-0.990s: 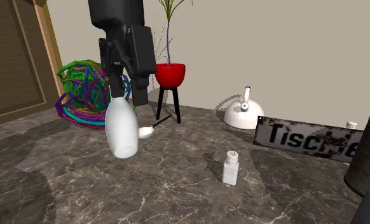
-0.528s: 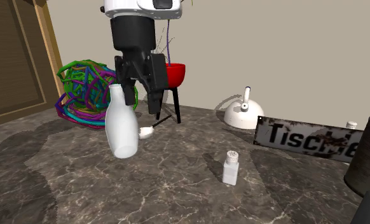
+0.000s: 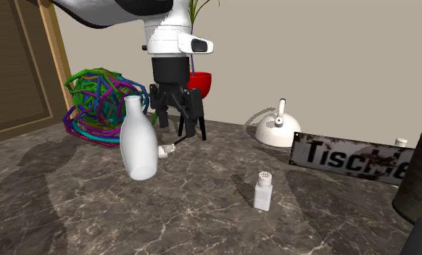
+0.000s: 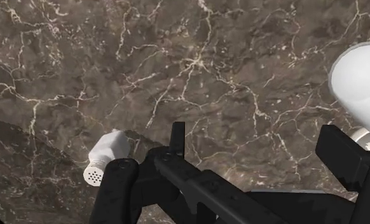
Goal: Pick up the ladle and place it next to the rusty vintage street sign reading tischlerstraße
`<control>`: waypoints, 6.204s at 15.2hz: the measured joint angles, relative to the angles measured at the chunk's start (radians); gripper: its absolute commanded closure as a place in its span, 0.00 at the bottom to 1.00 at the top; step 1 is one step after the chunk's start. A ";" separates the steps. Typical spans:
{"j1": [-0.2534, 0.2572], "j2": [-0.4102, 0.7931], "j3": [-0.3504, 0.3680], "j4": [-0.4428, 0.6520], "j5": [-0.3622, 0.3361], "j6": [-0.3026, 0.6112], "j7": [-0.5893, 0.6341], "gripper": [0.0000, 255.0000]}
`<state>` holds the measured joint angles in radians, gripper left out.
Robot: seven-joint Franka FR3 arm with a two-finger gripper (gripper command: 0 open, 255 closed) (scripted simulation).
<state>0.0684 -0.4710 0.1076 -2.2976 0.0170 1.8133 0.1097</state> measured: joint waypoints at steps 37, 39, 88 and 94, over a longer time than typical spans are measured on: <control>0.202 0.947 0.154 0.587 -0.067 0.481 0.045 0.00; 0.202 0.949 0.154 0.588 -0.067 0.482 0.045 0.00; 0.198 0.830 0.173 0.878 -0.037 0.077 0.047 1.00; 0.204 0.839 0.174 0.970 -0.040 -0.006 0.052 1.00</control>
<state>0.2728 0.3675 0.2821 -1.3279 -0.0232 1.8076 0.1620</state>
